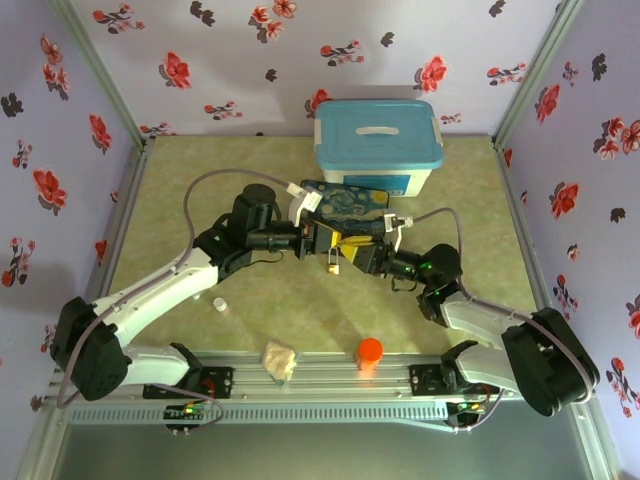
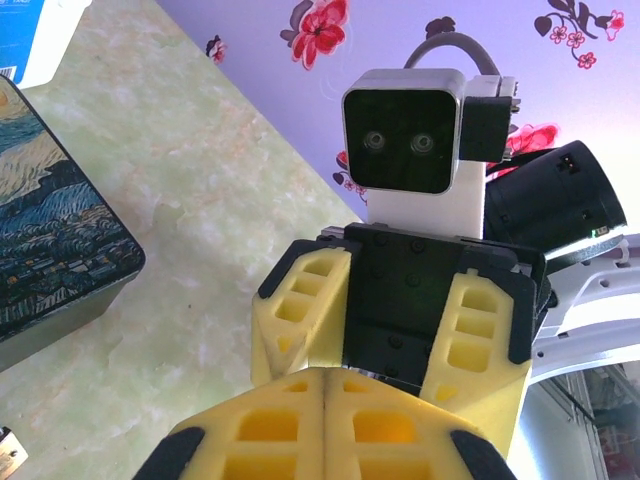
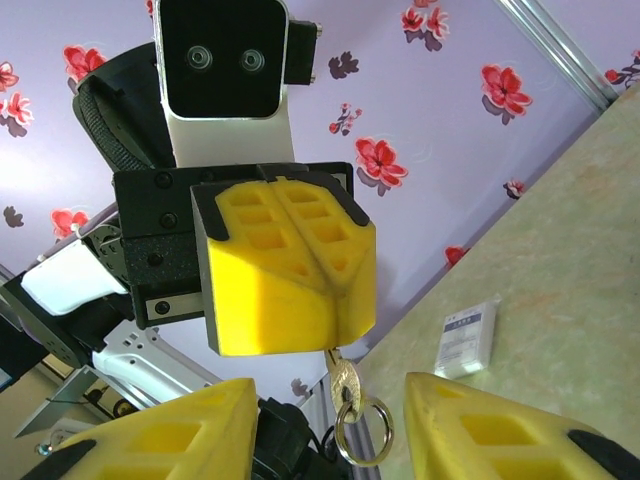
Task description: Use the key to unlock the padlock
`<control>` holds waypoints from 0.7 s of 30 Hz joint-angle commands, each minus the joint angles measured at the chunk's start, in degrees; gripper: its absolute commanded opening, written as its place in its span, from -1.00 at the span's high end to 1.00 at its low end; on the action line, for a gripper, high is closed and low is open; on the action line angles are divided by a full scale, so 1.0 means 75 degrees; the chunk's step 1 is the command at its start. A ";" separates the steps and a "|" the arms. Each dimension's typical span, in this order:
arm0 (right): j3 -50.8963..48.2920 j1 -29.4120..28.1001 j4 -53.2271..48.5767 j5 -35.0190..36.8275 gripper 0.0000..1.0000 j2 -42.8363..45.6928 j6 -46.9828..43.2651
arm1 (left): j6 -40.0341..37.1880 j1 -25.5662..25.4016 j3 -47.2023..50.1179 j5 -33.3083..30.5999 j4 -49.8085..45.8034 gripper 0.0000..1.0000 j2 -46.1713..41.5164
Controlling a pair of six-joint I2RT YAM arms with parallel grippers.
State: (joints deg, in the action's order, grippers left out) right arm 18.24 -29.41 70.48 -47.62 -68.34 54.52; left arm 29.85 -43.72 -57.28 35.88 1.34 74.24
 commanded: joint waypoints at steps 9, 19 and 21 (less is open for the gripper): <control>0.0103 0.0006 0.0397 -0.0284 0.57 -0.0123 -0.0017 | 0.0112 -0.0006 0.0021 0.0208 0.0317 1.00 -0.0075; 0.0073 0.0007 0.0734 -0.0167 0.91 -0.0302 0.0079 | -0.0009 -0.0006 -0.0086 0.0209 0.0132 1.00 -0.0025; 0.0064 0.0007 0.0837 -0.0184 0.97 -0.0353 0.0133 | -0.0051 -0.0007 -0.0097 0.0208 0.0047 1.00 0.0026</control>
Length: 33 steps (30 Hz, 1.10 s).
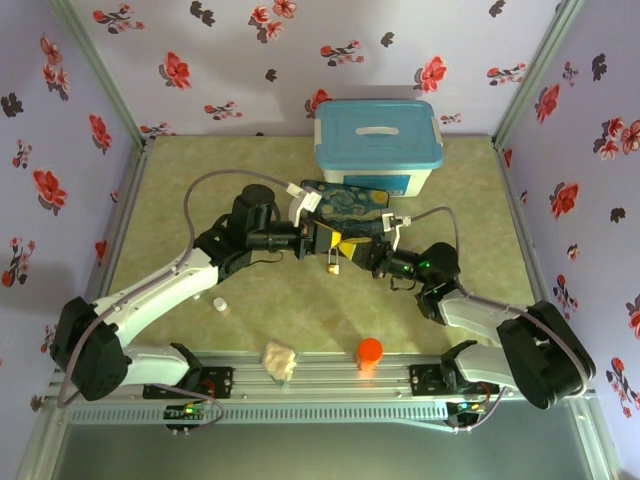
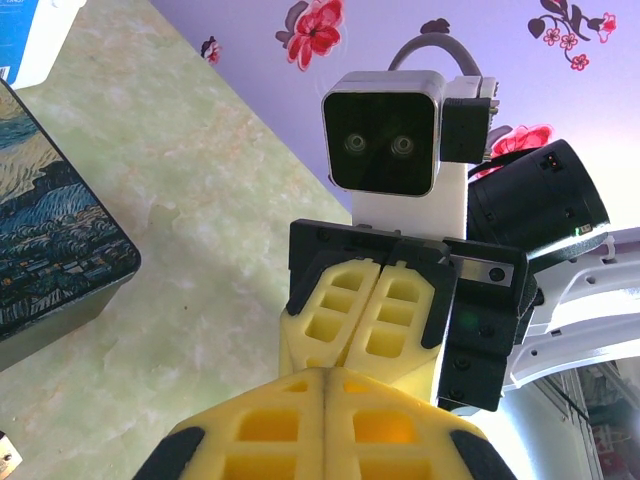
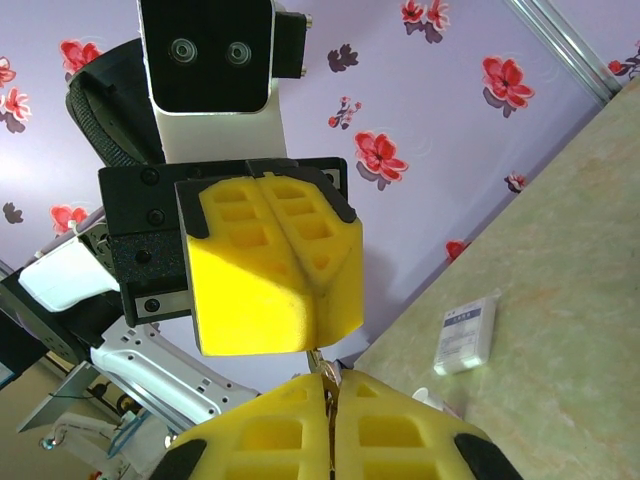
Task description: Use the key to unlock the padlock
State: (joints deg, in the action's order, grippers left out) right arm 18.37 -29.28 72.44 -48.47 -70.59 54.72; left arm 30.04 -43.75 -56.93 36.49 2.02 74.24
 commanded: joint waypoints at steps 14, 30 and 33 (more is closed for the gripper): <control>-0.0025 0.0036 -0.2921 0.1066 1.00 0.0791 -0.1364 | 0.0483 0.0096 0.0657 -0.2288 0.0750 -0.52 -0.0620; 0.0074 0.0224 -0.8130 0.3422 1.00 0.2721 -0.2901 | 0.1100 -0.1267 0.1629 -0.4799 0.1447 -0.30 0.1630; -0.0058 0.0236 -0.8209 0.3415 1.00 0.2936 -0.2890 | 0.0799 -0.1237 0.1522 -0.4861 0.1599 -0.26 0.2233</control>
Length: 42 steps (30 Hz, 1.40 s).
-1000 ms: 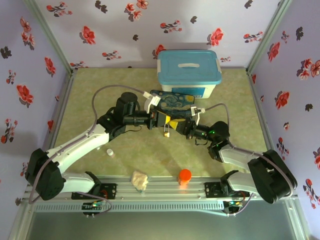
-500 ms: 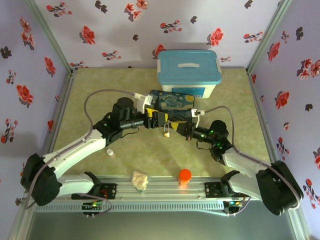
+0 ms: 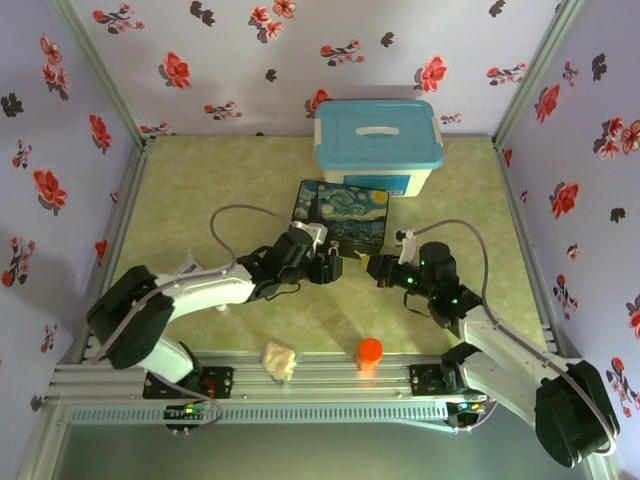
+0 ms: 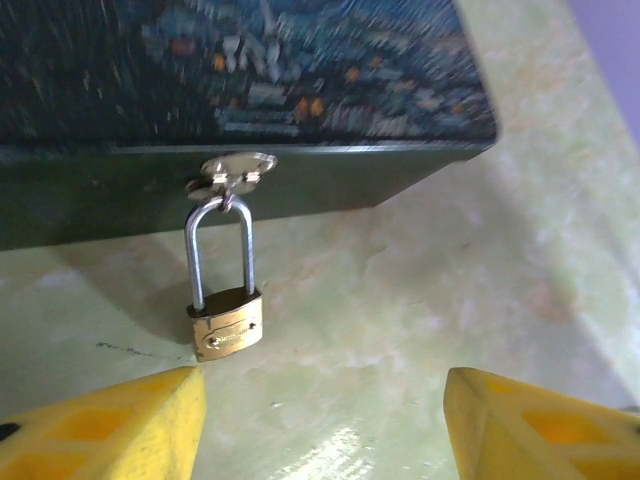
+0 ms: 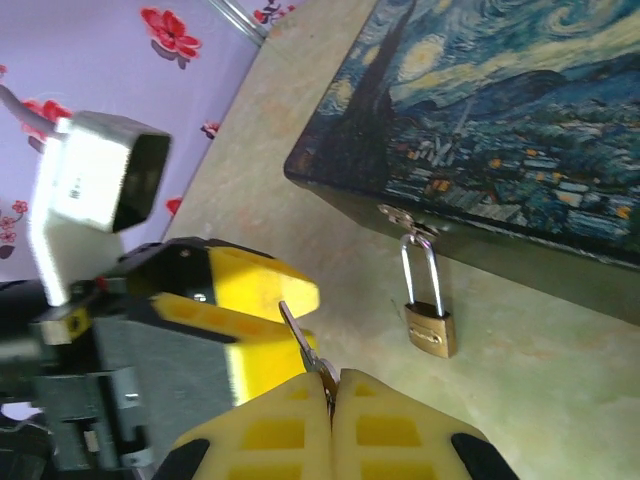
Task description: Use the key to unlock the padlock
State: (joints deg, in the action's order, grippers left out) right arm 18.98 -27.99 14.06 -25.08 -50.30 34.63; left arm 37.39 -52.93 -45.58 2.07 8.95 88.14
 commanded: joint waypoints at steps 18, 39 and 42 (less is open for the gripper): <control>-0.0458 0.0058 -0.0090 0.0270 1.00 0.0193 0.0069 | -0.0938 0.0342 0.0061 -0.0093 0.1894 0.07 0.1952; -0.0846 0.0058 0.0355 0.0400 1.00 -0.0220 0.1072 | -0.0157 0.0039 -0.0023 -0.0071 0.2434 0.61 0.2216; -0.1014 0.0060 0.0386 0.0444 1.00 -0.0208 0.1263 | 0.0370 -0.0065 0.0019 -0.0154 0.2544 0.66 0.2115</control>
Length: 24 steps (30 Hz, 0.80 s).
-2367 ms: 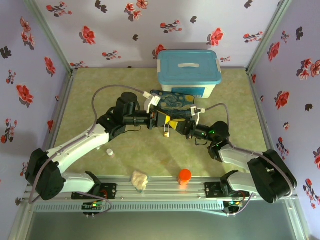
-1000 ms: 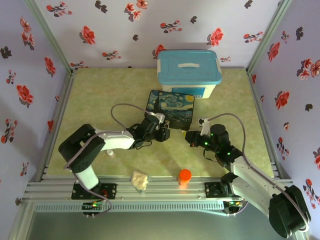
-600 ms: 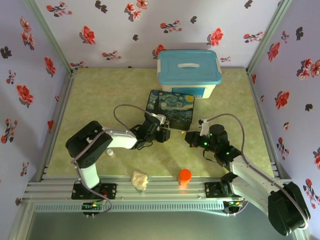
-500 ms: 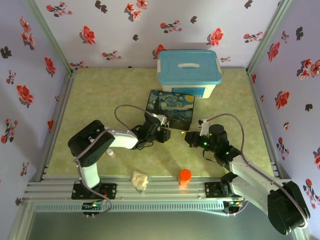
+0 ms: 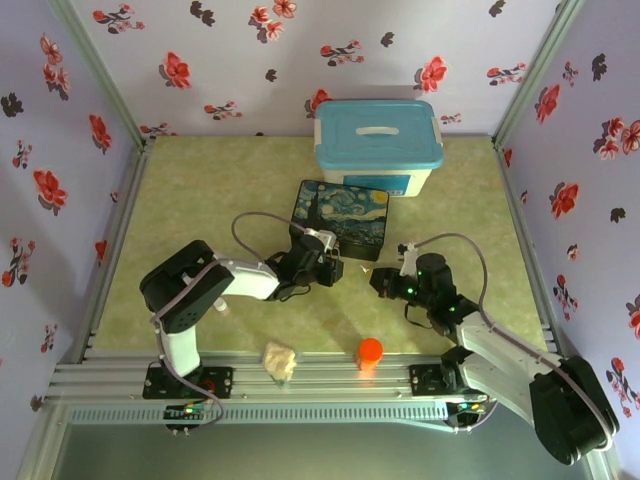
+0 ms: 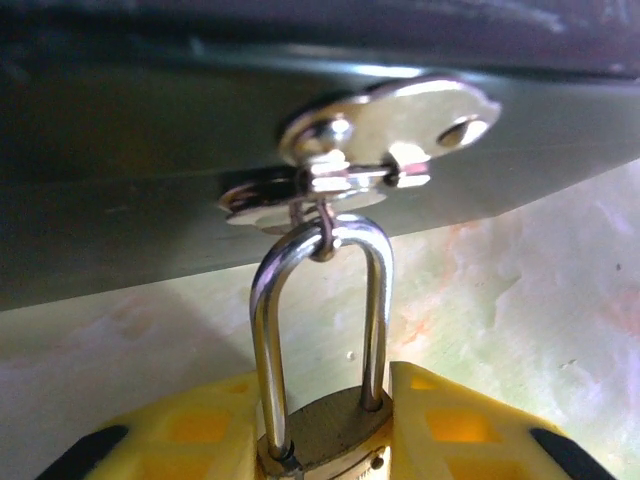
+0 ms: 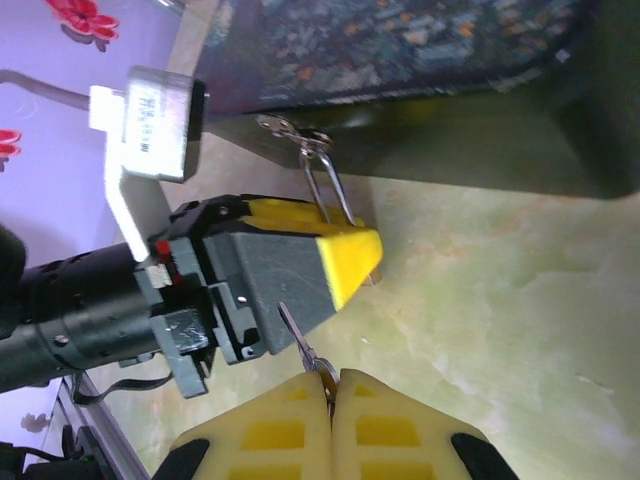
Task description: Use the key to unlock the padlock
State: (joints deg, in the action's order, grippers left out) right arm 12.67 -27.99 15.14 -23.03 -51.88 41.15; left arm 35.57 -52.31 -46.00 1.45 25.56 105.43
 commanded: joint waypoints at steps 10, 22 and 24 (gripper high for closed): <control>-0.0377 0.0064 -0.0390 0.0313 1.00 0.0378 0.0418 | 0.1756 -0.0490 -0.0619 -0.0252 -0.0841 0.73 -0.0274; -0.0505 0.0064 -0.0381 0.0745 1.00 -0.0087 0.0801 | 0.1775 -0.0662 -0.0853 -0.1053 -0.0754 0.44 0.0131; -0.0505 0.0064 -0.0583 0.0852 1.00 0.0137 0.0746 | 0.1777 -0.0709 -0.0805 -0.1096 -0.0559 0.43 0.0197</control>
State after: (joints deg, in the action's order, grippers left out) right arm 9.23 -27.75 11.88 -18.87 -52.82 46.17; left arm 50.02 -56.90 -50.87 -3.55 20.73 105.19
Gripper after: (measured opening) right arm 0.042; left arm 0.281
